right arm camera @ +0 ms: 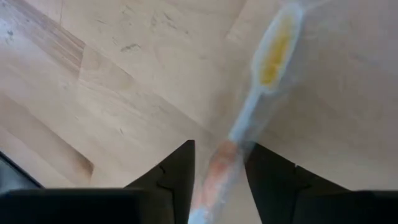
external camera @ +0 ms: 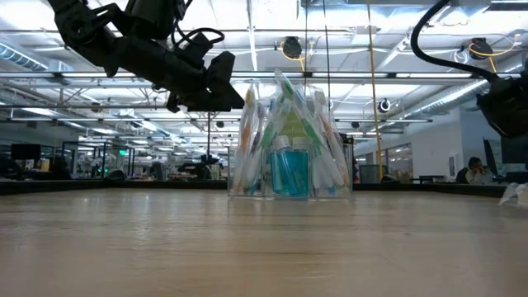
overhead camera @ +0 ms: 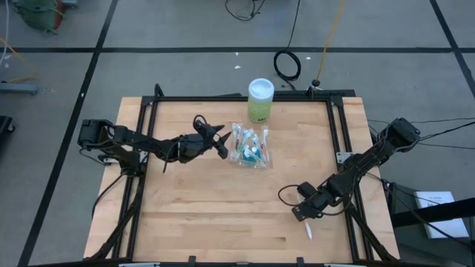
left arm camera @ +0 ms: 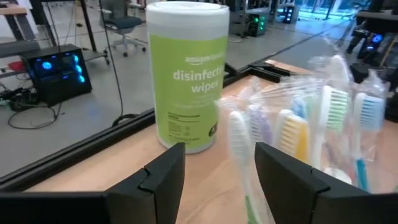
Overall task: Pick & Place toothbrushing station
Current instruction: Put the orange toothbrush into the transparent organizer
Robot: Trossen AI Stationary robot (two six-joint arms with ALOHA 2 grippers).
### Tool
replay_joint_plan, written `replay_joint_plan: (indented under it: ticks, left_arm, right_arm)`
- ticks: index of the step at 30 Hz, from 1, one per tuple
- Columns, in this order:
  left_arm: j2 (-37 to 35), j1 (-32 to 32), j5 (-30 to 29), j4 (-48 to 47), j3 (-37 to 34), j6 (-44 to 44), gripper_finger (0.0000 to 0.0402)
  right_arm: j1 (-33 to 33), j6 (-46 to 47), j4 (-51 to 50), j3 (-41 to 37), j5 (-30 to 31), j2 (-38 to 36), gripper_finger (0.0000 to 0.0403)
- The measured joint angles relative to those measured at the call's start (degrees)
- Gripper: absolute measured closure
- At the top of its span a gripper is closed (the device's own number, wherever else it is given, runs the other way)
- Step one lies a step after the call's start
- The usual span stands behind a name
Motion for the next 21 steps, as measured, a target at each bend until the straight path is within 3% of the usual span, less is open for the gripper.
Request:
replay_joint_plan:
  ticks: [10,15,21]
  left_arm:
    - [0.0,0.0,0.9,-0.2,0.0,-0.5,0.0201]
    - [0.0,-0.1,0.9,-0.7,0.0,-0.8,0.0201]
    - [0.0,-0.4,2.1,-0.8,0.0,-0.8,0.0201]
  right_arm:
    - [-0.7,-6.5,0.6,-0.1,2.5,-0.4,0.0394]
    - [-3.2,-13.0,7.1,-0.2,8.3,-2.6,0.0393]
    - [-7.6,-36.8,23.8,-0.1,17.8,-7.3,0.0400]
